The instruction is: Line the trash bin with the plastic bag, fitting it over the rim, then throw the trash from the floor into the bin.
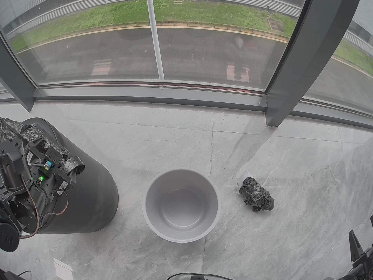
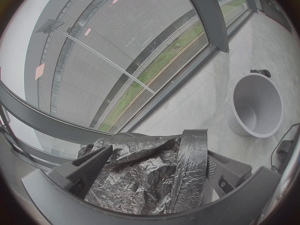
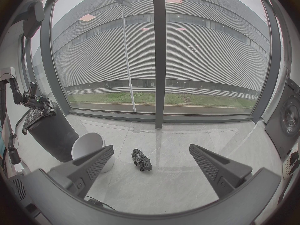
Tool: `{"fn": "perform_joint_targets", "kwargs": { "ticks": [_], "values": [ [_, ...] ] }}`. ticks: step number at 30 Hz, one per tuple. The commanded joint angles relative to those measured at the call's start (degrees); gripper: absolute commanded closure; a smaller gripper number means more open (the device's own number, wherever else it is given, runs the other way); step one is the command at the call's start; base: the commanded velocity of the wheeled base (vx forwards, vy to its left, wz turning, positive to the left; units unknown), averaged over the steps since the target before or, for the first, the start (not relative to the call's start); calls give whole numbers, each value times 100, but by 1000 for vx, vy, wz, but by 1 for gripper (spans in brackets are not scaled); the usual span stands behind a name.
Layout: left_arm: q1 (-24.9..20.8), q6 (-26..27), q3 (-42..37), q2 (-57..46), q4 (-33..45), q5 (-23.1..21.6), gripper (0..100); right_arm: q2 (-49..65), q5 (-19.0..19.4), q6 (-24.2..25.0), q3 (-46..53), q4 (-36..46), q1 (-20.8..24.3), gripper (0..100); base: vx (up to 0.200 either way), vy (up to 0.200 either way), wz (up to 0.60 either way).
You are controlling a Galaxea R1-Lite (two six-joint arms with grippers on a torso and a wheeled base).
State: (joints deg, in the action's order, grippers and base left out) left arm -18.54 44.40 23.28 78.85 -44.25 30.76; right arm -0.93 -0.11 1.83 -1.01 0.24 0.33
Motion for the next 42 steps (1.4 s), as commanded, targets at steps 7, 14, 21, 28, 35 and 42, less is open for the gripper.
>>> {"fn": "perform_joint_targets", "kwargs": {
  "ticks": [7, 14, 21, 28, 35, 42],
  "values": [
    [0, -28, 45, 60, -119, -8, 100, 93, -7, 2, 84, 2, 2, 0, 0, 0, 0],
    [0, -72, 1, -19, -119, -17, 100, 93, -7, 2, 84, -7, 2, 0, 0, 0, 0],
    [26, -590, 168, -107, -321, -35, 100, 93, -7, 2, 84, -7, 2, 0, 0, 0, 0],
    [35, -1961, 634, -247, -752, -61, 100, 93, -15, -51, 84, 2, 2, 0, 0, 0, 0],
    [61, -4141, 1592, -326, -585, -70, 100, 93, -7, -121, 84, 11, 2, 0, 0, 0, 0],
    [-369, -6382, 2593, -511, 962, -281, 100, 93, -7, -95, 84, 11, 2, 0, 0, 0, 0]
  ]
}}
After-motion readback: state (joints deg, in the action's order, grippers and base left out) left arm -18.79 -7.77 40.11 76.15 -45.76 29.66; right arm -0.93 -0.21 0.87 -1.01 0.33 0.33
